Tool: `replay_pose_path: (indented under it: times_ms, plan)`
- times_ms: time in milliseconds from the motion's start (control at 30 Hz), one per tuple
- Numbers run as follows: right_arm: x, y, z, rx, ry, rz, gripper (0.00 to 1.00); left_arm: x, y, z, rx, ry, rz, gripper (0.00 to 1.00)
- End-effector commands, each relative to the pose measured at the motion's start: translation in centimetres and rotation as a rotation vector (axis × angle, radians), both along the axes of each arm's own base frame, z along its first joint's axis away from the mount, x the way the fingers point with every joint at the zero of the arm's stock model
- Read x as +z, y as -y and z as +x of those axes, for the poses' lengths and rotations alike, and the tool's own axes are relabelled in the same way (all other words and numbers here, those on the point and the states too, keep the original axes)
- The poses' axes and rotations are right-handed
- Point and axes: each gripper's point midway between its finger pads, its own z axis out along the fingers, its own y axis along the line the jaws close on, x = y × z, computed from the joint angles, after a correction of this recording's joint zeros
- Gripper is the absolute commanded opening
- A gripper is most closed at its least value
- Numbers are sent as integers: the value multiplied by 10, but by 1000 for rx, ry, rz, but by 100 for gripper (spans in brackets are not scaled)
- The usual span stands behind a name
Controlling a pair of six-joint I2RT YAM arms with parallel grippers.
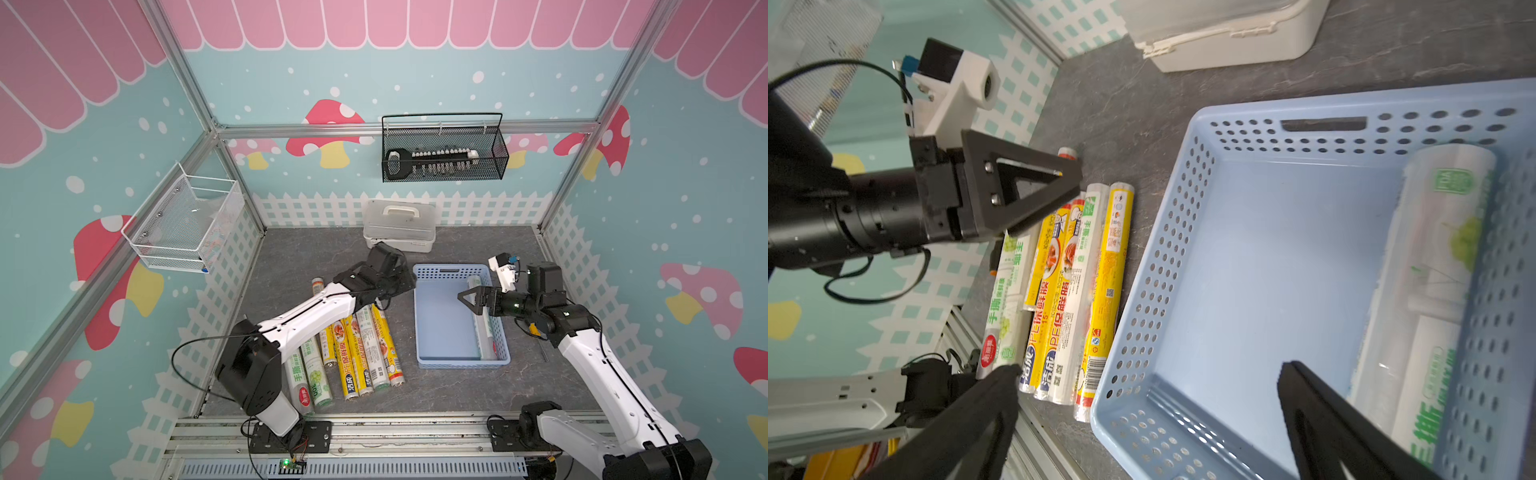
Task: Put the plastic wrap into the basket
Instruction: Place the plastic wrap in the basket, then pick up the plastic wrap from the center of the board.
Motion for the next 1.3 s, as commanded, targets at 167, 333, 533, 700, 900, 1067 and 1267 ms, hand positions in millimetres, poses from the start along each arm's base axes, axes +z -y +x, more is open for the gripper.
replay_pose_path:
  times_ms: [167, 333, 533, 700, 900, 1067, 1267]
  plan:
    - [-23, -77, -10, 200, 2, -189, 99, -46, -106, -47, 127, -117, 194, 59]
    - [-41, -114, -18, 290, -6, -284, 100, -73, -101, -64, 80, -224, 174, 59]
    - [-57, -128, -19, 306, -13, -361, 100, -96, -103, -73, 84, -337, 221, 58]
    - [-63, -129, -18, 306, -27, -367, 99, -107, -102, -76, 81, -376, 254, 58]
    - [-67, -134, -19, 320, -45, -353, 100, -114, -86, -75, 42, -394, 271, 58]
    - [-70, -141, -19, 327, -60, -323, 99, -123, -80, -75, 31, -415, 309, 59]
    - [-72, -145, -16, 322, -69, -310, 100, -134, -86, -74, 49, -445, 370, 58]
